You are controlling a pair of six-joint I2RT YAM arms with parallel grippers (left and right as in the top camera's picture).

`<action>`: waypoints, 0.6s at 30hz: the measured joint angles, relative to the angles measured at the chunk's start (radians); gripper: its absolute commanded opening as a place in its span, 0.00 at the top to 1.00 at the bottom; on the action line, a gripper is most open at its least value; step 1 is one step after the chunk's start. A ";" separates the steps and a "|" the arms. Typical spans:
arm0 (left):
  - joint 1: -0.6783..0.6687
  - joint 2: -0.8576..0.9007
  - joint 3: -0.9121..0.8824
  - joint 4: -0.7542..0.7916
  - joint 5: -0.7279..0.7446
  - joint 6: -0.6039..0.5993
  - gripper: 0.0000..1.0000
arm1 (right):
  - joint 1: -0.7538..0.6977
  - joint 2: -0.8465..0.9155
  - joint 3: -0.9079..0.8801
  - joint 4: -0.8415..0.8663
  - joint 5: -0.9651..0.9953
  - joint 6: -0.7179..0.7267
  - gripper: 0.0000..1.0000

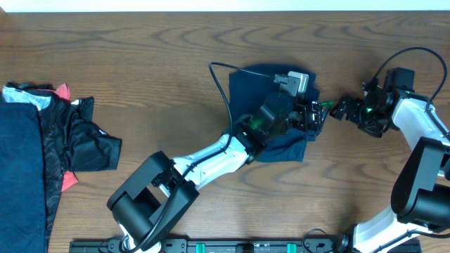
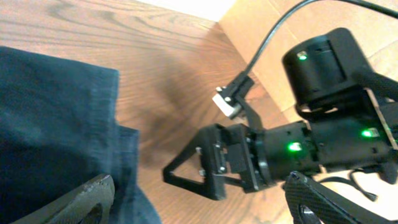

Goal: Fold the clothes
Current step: 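Fold the left end over onto the garment's right half with the left gripper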

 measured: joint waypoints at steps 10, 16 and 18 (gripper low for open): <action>0.224 0.000 0.003 -0.138 -0.018 0.025 0.10 | 0.000 0.000 0.000 0.003 0.000 0.000 0.01; 0.287 0.000 0.003 -0.237 0.059 0.025 0.10 | 0.000 0.000 0.000 0.011 0.000 0.000 0.01; 0.270 0.000 0.004 -0.277 0.097 0.025 0.10 | 0.000 0.000 0.000 0.010 0.000 0.000 0.01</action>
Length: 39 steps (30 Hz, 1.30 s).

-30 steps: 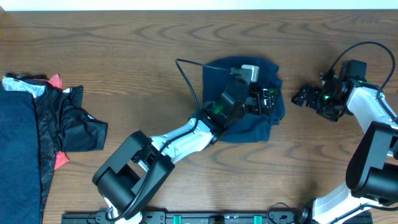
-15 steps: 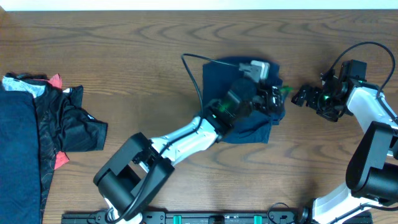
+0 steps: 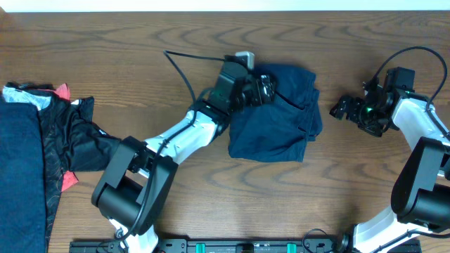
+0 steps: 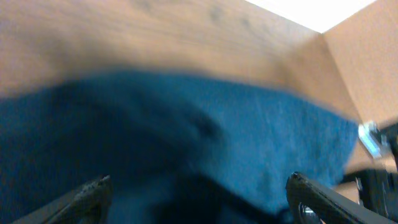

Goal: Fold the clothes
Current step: 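Fold the left end over onto the garment's right half with the left gripper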

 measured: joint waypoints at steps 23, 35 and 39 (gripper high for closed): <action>-0.222 0.000 0.002 -0.262 0.408 0.003 0.31 | 0.000 0.000 0.000 -0.027 0.000 0.003 0.01; -0.241 0.000 0.002 -0.285 0.339 0.029 0.24 | 0.000 0.000 0.000 -0.041 0.000 0.003 0.01; -0.159 -0.011 0.010 -0.288 0.302 0.043 0.19 | 0.000 0.000 0.000 -0.048 0.000 0.003 0.01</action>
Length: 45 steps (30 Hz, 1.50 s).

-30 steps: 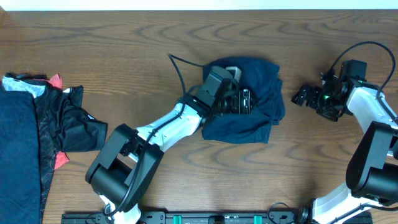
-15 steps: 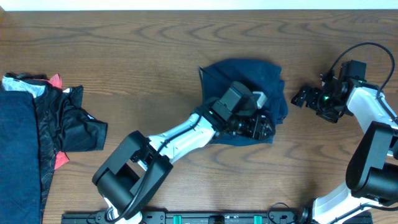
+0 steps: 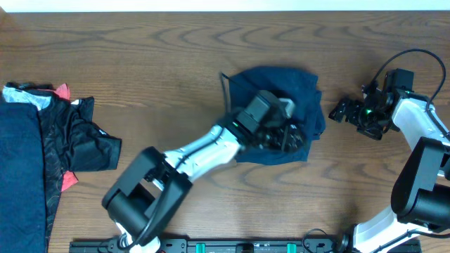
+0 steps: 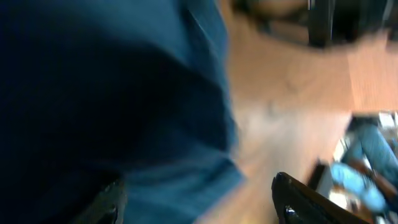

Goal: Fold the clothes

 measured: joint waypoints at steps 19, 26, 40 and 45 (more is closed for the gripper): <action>0.292 -0.113 0.051 -0.248 -0.045 0.114 0.12 | 0.114 0.100 0.010 0.200 -0.237 -0.130 0.01; 0.292 -0.112 0.051 -0.293 -0.070 0.141 0.12 | 0.155 0.178 0.065 0.259 -0.362 -0.147 0.01; 0.254 -0.058 0.051 -0.269 -0.095 0.145 0.11 | 0.001 0.160 0.058 0.105 -0.426 -0.161 0.01; 0.218 -0.027 0.051 -0.238 -0.095 0.145 0.11 | -0.069 0.158 0.052 0.082 -0.441 -0.190 0.01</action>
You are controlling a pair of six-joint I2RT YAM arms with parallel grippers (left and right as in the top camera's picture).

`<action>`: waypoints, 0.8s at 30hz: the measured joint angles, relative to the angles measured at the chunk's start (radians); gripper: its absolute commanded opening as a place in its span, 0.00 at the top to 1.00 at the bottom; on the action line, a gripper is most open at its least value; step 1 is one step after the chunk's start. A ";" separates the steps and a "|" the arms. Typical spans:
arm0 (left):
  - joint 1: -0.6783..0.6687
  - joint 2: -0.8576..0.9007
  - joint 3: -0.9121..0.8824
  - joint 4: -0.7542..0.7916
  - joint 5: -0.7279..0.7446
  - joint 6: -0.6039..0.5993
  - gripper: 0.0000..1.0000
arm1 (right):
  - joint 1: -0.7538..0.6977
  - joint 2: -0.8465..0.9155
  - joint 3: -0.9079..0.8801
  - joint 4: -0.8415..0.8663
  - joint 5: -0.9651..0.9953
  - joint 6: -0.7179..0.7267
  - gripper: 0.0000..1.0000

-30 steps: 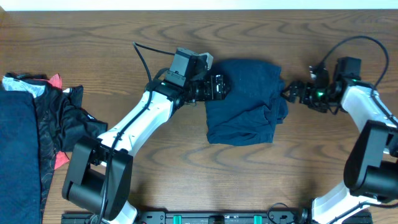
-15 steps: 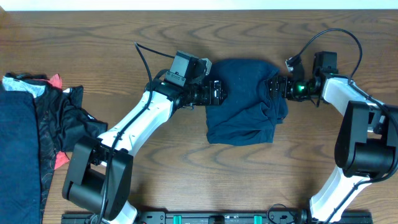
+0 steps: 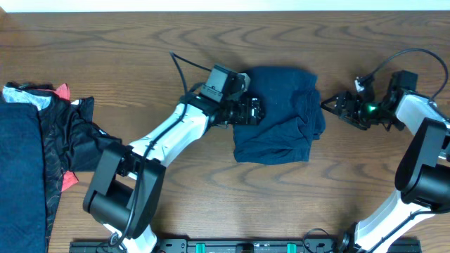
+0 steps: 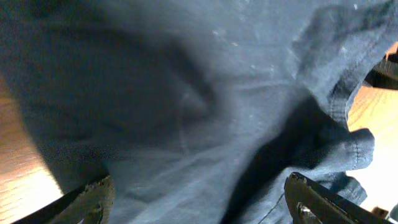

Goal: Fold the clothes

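A navy garment [image 3: 281,116] lies in a rumpled folded bundle at the middle of the table. My left gripper [image 3: 251,111] is at the bundle's left edge. In the left wrist view the left gripper [image 4: 200,208] is open, its fingertips [image 4: 93,198] wide apart just above the navy cloth [image 4: 205,93], with nothing between them. A hemmed fold [image 4: 348,134] shows at the right. My right gripper [image 3: 333,106] hovers just off the bundle's right edge, apart from it. It is too small and dark to show whether it is open or shut.
A pile of other clothes lies at the table's left edge: a black garment [image 3: 84,140], a dark blue one [image 3: 21,161] and red bits [image 3: 63,90]. The left arm's cable [image 3: 184,70] loops over the wood behind the arm.
My left gripper was over the bundle's lower right part and is now at its left edge, still open. The right gripper has shifted slightly left, closer to the bundle.
My left gripper was first at the bundle's right edge, facing the right gripper. Then it was at the upper left corner, then over the lower right part, and now at the left edge. The garment has stayed a folded bundle, slightly more compact now.
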 measured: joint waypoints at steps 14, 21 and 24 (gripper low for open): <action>-0.030 0.115 0.002 0.005 -0.044 -0.008 0.11 | 0.072 0.010 -0.025 0.082 -0.028 -0.003 0.48; -0.030 0.115 0.002 0.005 -0.044 -0.018 0.11 | 0.035 0.024 -0.042 0.086 -0.050 0.077 0.19; -0.030 0.115 0.002 0.005 -0.044 -0.020 0.11 | 0.016 0.022 -0.042 0.127 -0.105 0.082 0.09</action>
